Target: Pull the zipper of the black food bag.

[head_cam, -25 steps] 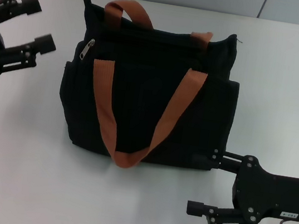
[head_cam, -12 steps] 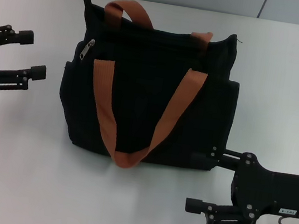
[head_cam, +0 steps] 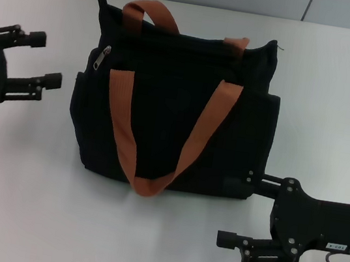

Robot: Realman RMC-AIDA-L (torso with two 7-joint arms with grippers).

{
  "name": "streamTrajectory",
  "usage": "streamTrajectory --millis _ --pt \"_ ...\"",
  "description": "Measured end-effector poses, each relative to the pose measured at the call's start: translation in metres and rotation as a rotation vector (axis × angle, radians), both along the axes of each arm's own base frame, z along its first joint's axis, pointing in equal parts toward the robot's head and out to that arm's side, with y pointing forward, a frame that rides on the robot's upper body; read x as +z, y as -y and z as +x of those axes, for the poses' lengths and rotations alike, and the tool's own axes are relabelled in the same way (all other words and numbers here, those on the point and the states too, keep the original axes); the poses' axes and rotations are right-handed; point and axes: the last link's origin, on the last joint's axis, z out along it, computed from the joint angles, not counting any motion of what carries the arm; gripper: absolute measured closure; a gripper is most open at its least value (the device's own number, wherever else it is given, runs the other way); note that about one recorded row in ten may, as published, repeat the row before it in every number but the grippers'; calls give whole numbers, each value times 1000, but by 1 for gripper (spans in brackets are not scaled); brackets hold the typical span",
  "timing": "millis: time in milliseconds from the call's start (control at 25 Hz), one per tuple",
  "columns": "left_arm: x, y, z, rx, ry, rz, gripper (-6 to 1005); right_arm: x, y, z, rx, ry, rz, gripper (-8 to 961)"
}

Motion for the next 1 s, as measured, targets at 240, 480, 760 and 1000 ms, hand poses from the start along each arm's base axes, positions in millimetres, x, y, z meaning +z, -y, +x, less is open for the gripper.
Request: streamTrajectory --millis 240,480,760,1000 --pt "-19 -13 10 -28 -47 -24 182 1 -1 0 -7 -3 4 143" --pt "-29 -25 17 -37 -87 -27 187 1 -1 0 -12 -6 9 144" --pt "-30 -30 27 -111 -115 -26 196 2 -2 0 -16 -8 16 146" --pt "-27 -31 24 -135 -132 27 246 3 -3 1 -19 -10 18 148"
